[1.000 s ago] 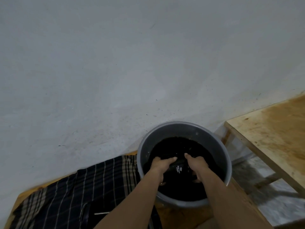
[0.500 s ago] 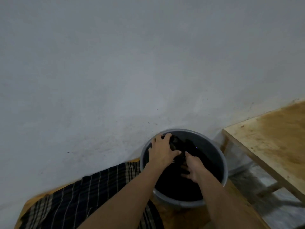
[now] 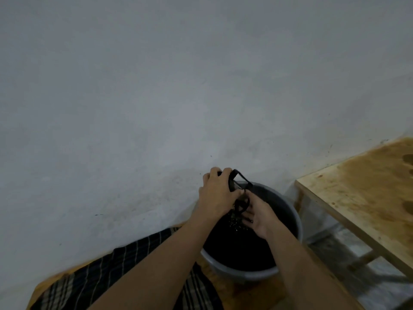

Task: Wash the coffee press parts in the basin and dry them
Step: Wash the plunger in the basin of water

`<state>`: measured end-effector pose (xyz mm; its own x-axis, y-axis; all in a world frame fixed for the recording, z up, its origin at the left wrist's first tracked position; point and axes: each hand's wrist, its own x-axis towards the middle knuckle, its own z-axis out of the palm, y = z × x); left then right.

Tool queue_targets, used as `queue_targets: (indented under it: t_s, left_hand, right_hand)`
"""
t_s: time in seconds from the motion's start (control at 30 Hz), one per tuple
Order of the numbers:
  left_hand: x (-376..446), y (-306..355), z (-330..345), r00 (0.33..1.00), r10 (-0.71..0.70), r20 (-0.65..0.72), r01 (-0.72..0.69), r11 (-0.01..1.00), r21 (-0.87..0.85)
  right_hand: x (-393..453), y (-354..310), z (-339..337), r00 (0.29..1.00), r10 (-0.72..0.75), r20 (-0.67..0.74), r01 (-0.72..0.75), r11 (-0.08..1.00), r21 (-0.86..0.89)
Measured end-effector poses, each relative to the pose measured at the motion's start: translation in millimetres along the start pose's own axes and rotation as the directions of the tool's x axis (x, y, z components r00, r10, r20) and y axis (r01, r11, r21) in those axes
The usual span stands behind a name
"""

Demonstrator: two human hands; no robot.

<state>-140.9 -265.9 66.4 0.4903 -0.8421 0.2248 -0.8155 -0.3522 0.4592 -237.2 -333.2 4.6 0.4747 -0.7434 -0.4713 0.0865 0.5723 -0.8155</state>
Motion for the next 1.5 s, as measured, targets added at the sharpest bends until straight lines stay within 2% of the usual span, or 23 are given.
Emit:
queue_targets:
  t_s: [0.1, 0.27, 0.37, 0.5, 0.63, 0.77, 1.0, 1.13, 1.3, 1.5]
  left_hand:
    - [-10.7, -8.6, 5.3, 0.999, -0.037, 0.004, 0.037, 0.998, -0.056]
    - [-17.9, -11.0, 4.9, 1.0, -0.011, 0.01, 0.011, 0.999, -0.047]
    - [-21.5, -18.3, 7.3, 0.999, -0.026, 0.033, 0.028, 0.998, -0.048]
    - [-25.0, -23.4, 6.8, 1.0, -0.023, 0.02, 0.025, 0.997, -0.068]
    - [-28.8, -25.2, 2.4, 1.0, -0.017, -0.015, 0.016, 0.995, -0.103]
    - [-31.5, -26.7, -2.7, 0.999, -0.014, -0.041, 0.009, 0.992, -0.13]
    - [-37.5, -27.1, -4.4, 0.999, 0.003, -0.054, -0.011, 0.99, -0.139]
    - [-37.6, -26.5, -7.6, 0.994, 0.037, -0.1, -0.051, 0.989, -0.141]
    - [-43.3, -40.3, -7.9, 0.994, 0.064, -0.088, -0.075, 0.988, -0.135]
    - [-47.4, -45.4, -2.8, 0.99, 0.089, -0.113, -0.107, 0.98, -0.167]
  right_hand:
    - [1.0, 8.8, -2.0, 0.999, -0.044, -0.022, 0.043, 0.997, -0.059]
    - [-1.9, 17.0, -1.9, 0.999, -0.038, -0.029, 0.033, 0.988, -0.149]
    - [-5.4, 23.3, -3.4, 1.0, 0.022, -0.019, -0.025, 0.984, -0.179]
    - [-5.7, 29.2, -5.0, 1.0, -0.002, -0.017, -0.001, 0.978, -0.207]
    - [-9.8, 27.0, -3.8, 1.0, -0.015, 0.0, 0.015, 0.989, -0.148]
    - [-15.4, 24.2, -4.1, 0.996, -0.024, 0.091, 0.028, 0.999, -0.037]
    - [-16.2, 27.6, -5.3, 0.995, -0.084, 0.044, 0.088, 0.993, -0.082]
    - [-20.9, 25.0, -5.8, 0.991, -0.106, 0.076, 0.11, 0.993, -0.046]
    - [-20.7, 28.8, -6.7, 0.99, -0.101, 0.1, 0.119, 0.975, -0.188]
    - [-25.7, 32.3, -6.3, 0.99, -0.084, 0.111, 0.103, 0.977, -0.187]
